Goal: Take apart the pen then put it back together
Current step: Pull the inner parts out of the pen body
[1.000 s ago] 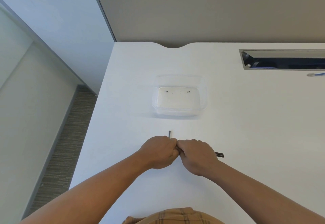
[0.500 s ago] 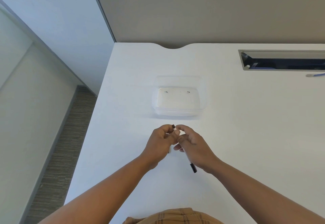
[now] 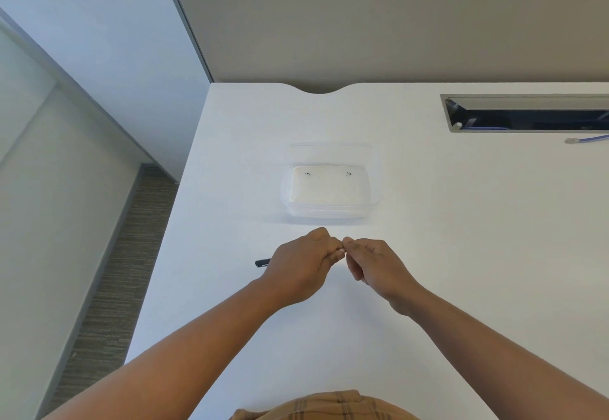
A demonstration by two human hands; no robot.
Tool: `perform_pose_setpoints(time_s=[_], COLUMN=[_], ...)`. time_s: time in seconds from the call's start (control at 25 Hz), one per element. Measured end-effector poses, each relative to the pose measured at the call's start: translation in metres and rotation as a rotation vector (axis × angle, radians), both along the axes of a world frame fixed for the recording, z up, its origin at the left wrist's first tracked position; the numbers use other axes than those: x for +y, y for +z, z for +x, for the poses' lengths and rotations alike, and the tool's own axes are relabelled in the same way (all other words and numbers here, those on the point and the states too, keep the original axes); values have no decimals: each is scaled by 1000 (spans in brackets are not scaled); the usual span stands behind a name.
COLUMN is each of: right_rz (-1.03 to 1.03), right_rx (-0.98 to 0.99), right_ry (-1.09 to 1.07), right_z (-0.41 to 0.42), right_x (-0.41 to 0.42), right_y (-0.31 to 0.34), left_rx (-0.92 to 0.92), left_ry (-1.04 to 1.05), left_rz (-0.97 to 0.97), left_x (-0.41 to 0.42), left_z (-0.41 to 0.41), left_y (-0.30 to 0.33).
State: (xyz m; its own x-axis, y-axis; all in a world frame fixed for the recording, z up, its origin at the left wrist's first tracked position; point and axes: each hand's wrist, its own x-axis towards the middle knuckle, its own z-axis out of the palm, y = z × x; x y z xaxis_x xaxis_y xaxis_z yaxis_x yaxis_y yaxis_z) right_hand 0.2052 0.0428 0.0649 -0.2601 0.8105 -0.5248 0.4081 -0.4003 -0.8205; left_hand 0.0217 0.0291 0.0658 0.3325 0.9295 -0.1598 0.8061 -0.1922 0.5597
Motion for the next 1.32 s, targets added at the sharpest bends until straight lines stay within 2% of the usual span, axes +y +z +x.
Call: perform_pose_setpoints(time_s=[0.12, 0.24, 0.4, 0.72, 0.8, 0.92, 0.96, 1.0, 1.12, 1.32], right_rz=[-165, -122, 17, -85, 61, 476, 531, 481, 139, 142], right_rx=[181, 286, 238, 185, 146, -111, -136, -96, 106, 163], right_ry=[-23, -72, -1, 74, 90, 230, 257, 241, 114, 60], right_z=[4, 7, 12, 12, 13, 18, 20, 20, 15, 14], right_x=[0, -5, -7, -4, -5, -7, -7, -8, -7, -4], right_y=[-1, -6, -10, -12, -16, -24, -28, -29, -28, -24], left_rx=[63, 22, 13, 109, 66, 33, 41, 51, 84, 102], left_ry=[-95, -121, -152, -164, -155, -143, -144, -147, -174, -152], left_rz=[104, 74, 47, 119, 62, -47, -53, -45, -2, 16], left_x=[3, 7, 8, 8, 8, 9, 9, 8, 5, 5], left_z=[-3, -6, -6, -7, -7, -7, -7, -7, -8, -10], left_y=[-2, 1, 3, 5, 5, 4, 4, 4, 3, 1])
